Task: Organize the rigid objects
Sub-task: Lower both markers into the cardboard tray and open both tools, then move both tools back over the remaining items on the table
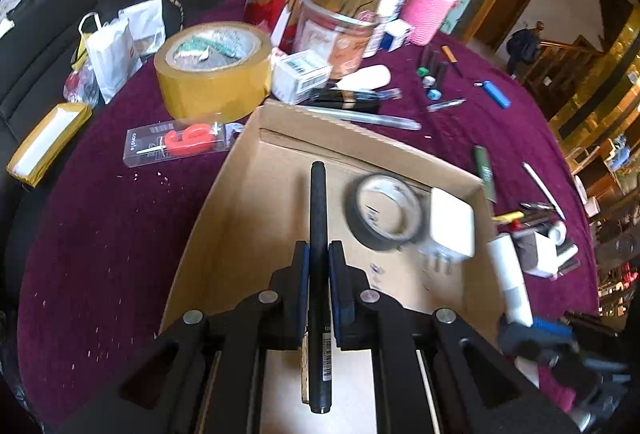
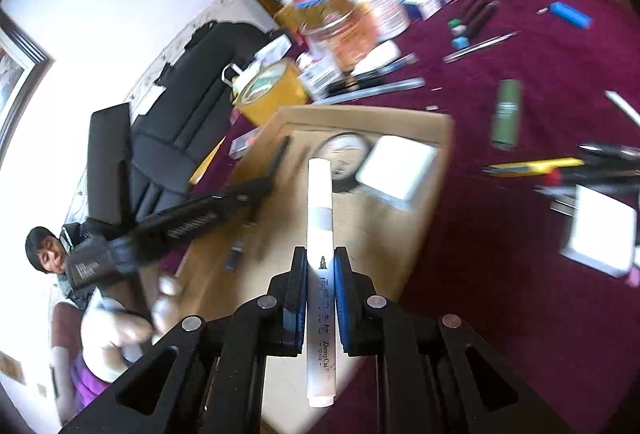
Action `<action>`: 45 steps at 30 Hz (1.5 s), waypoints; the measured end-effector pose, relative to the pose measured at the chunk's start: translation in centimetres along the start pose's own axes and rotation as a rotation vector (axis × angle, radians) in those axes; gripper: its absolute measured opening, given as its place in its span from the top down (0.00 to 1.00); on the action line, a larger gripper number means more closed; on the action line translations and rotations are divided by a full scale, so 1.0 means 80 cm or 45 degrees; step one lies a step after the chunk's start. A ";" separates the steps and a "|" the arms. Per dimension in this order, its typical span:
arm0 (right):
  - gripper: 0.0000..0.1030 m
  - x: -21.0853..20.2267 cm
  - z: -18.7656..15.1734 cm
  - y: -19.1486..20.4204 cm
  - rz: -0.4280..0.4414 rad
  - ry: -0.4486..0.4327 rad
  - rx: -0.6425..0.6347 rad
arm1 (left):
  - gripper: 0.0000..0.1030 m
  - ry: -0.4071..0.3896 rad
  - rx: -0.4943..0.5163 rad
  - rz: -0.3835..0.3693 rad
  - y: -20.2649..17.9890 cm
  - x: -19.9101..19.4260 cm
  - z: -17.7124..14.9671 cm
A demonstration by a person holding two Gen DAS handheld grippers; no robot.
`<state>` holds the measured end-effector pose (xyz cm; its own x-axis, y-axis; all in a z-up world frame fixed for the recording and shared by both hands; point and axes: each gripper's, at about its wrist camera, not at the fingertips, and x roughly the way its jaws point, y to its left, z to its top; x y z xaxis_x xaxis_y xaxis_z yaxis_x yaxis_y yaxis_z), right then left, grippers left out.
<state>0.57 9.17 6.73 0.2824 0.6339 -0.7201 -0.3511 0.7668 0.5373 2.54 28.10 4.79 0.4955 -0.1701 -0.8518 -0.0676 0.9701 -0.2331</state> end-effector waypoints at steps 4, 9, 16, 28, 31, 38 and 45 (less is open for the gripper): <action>0.86 0.049 0.025 0.012 0.052 0.082 0.026 | 0.91 0.031 -0.046 -0.008 0.016 0.023 0.016; 0.86 0.097 0.046 0.022 0.023 0.118 0.027 | 0.91 0.024 -0.088 -0.032 0.030 0.029 0.029; 0.86 0.125 0.060 0.016 -0.022 0.126 0.049 | 0.58 -0.046 -0.150 -0.130 0.044 0.005 0.029; 0.59 0.059 0.056 0.017 -0.067 -0.028 -0.040 | 0.41 -0.168 -0.171 -0.229 0.030 -0.074 -0.005; 0.49 0.001 0.040 0.004 -0.142 -0.174 -0.094 | 0.30 -0.209 -0.142 -0.276 0.007 -0.098 -0.017; 0.00 -0.147 -0.033 -0.039 -0.696 -0.771 -0.262 | 0.20 -0.209 -0.066 -0.348 -0.063 -0.116 -0.047; 0.00 -0.191 -0.041 -0.158 -0.995 -0.838 -0.113 | 0.20 -0.138 0.016 -0.381 -0.148 -0.106 -0.092</action>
<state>-2.22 -10.54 9.53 0.8850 -0.0896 -0.4569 0.0842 0.9959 -0.0322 -7.20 16.78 11.33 0.5813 -0.4297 -0.6910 0.1058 0.8819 -0.4594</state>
